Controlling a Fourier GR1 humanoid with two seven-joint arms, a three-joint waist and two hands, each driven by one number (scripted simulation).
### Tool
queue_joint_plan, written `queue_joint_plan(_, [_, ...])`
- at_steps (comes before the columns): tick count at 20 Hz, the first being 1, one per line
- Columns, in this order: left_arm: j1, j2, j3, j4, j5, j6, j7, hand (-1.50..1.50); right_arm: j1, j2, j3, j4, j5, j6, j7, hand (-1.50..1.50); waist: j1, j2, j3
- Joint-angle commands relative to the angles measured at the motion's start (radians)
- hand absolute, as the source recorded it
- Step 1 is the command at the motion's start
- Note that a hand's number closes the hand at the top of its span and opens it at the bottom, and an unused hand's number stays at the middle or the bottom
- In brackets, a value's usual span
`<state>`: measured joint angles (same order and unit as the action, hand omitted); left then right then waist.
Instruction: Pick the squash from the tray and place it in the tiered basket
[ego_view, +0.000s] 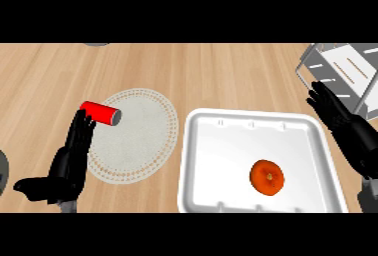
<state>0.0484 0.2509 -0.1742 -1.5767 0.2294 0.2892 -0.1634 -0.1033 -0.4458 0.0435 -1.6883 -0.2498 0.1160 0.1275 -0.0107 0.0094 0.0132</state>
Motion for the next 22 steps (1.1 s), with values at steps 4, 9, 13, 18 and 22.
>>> queue_joint_plan(4, [-0.046,0.159,0.069,0.041,-0.123,0.051,0.086,0.00,0.119,0.209,-0.091,-0.083,0.053,-0.344,-0.016,1.50,-0.046,-0.017,-0.011])
queue_joint_plan(9, [-0.001,0.204,0.088,0.055,-0.133,0.043,0.095,0.00,0.331,0.206,-0.277,0.066,0.197,-0.623,0.067,-1.50,-0.138,0.004,-0.018])
queue_joint_plan(13, [-0.046,0.230,0.076,0.064,-0.145,0.024,0.156,0.00,0.454,0.390,-0.230,-0.103,0.309,-0.856,0.047,-1.50,-0.090,-0.014,-0.019])
queue_joint_plan(18, [-0.117,0.239,0.063,0.099,-0.159,-0.011,0.179,0.00,0.713,0.401,-0.012,-0.354,0.541,-0.856,0.184,-1.50,-0.030,-0.007,-0.019])
queue_joint_plan(22, [-0.126,0.209,0.021,0.090,-0.189,0.002,0.172,0.00,0.823,0.253,0.065,-0.424,0.640,-0.685,0.377,-1.50,-0.006,0.002,-0.023])
